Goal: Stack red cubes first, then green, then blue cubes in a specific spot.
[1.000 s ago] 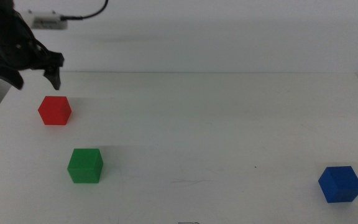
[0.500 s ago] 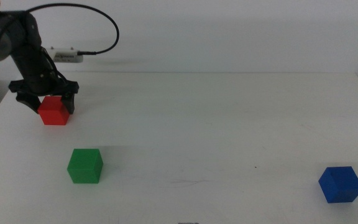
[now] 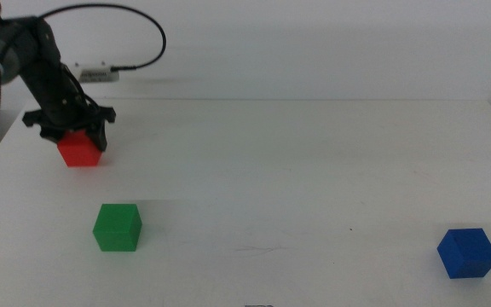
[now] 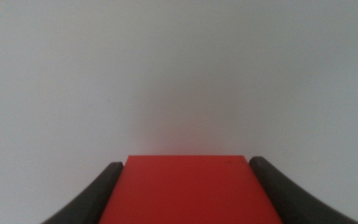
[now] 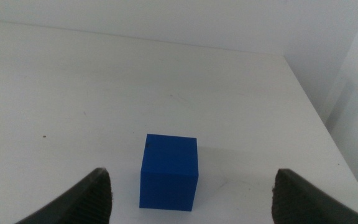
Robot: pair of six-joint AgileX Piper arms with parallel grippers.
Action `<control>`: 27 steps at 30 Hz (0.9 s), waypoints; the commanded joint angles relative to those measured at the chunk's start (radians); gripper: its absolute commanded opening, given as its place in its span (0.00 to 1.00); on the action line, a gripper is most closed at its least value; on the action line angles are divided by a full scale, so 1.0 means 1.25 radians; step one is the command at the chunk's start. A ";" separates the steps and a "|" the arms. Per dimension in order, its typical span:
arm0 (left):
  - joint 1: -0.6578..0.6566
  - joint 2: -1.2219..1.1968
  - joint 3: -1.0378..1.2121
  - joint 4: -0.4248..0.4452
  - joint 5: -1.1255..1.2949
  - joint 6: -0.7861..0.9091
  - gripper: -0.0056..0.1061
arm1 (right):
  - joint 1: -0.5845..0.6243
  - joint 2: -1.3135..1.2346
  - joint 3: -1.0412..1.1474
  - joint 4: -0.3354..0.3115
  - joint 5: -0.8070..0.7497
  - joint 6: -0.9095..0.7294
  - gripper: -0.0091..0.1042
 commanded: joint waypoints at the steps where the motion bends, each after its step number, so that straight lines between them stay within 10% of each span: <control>1: -0.002 -0.101 -0.045 -0.014 0.052 -0.004 0.04 | -0.005 -0.018 -0.015 -0.009 -0.062 -0.004 0.66; 14: -0.270 -0.435 0.269 0.096 -0.002 -0.377 0.04 | -0.005 -0.018 -0.015 -0.009 -0.062 -0.004 0.66; 27: -0.609 -0.327 0.242 0.209 -0.054 -0.685 0.04 | -0.005 -0.018 -0.015 -0.009 -0.062 -0.004 0.66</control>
